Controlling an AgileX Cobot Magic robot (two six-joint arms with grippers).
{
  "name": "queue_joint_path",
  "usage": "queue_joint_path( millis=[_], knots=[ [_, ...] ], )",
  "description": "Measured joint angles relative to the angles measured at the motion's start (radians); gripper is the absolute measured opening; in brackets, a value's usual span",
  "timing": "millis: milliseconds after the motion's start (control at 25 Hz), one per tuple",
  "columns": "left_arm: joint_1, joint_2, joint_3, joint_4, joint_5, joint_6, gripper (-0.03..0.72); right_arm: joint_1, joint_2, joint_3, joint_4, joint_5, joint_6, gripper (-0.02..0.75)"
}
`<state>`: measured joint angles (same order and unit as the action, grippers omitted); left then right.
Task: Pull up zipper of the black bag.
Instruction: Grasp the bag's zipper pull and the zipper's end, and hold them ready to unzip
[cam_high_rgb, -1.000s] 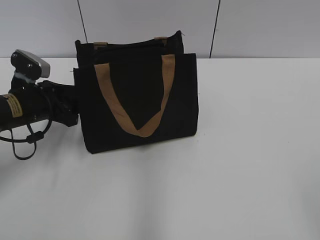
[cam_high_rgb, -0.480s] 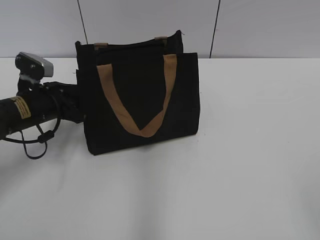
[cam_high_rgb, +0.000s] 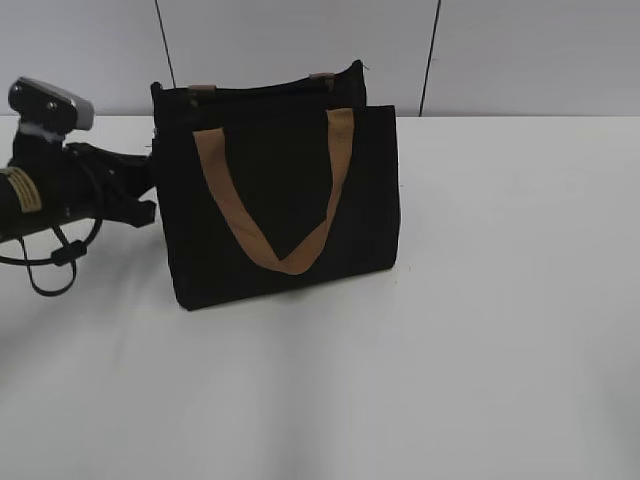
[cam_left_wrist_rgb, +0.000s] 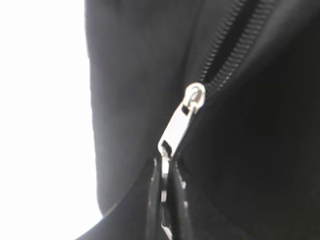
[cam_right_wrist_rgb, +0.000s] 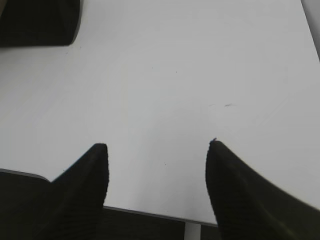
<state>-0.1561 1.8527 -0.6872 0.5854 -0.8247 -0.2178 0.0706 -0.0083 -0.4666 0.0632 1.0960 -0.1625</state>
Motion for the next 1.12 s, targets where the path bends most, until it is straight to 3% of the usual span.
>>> queue_joint_path(
  millis=[440,1120],
  knots=[
    [0.005,-0.322,-0.002,-0.016,0.169,0.0,0.018,0.0,0.0,0.0,0.0,0.0,0.0,0.468],
    [0.003,-0.391,-0.002,-0.004,0.352,-0.034,0.029,0.0,0.0,0.0,0.0,0.0,0.0,0.468]
  ],
)
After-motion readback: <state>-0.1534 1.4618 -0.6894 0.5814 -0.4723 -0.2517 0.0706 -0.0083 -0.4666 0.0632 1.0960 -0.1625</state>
